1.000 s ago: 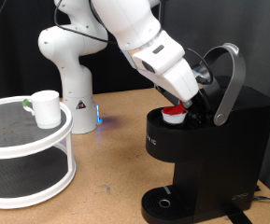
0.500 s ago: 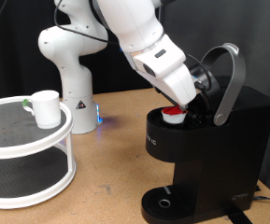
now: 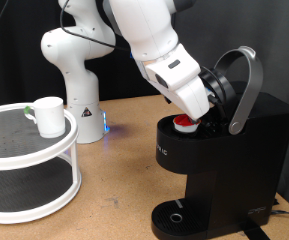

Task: Make a cup of coffee with the keurig machine

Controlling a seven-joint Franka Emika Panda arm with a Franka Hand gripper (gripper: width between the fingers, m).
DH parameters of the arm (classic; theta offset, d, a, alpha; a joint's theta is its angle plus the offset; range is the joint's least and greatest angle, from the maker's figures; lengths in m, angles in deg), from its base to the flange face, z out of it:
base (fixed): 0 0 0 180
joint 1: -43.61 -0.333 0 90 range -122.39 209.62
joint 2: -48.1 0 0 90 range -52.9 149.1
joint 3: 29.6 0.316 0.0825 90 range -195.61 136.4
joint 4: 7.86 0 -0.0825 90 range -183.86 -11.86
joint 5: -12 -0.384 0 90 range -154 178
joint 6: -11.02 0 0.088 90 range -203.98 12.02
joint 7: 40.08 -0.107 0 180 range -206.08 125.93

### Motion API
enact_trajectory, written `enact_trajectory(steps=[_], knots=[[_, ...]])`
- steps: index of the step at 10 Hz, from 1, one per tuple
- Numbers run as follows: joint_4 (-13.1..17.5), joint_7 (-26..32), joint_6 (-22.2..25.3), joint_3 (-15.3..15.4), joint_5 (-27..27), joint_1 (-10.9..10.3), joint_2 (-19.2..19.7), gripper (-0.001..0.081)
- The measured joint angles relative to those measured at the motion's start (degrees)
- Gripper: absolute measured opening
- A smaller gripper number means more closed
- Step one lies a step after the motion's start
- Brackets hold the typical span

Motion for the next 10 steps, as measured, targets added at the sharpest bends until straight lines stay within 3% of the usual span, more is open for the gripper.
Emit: enact_trajectory(steps=[10], knots=[[0.1, -0.9, -1.7, 0.8, 1.6, 0.0, 1.2, 0.0800]])
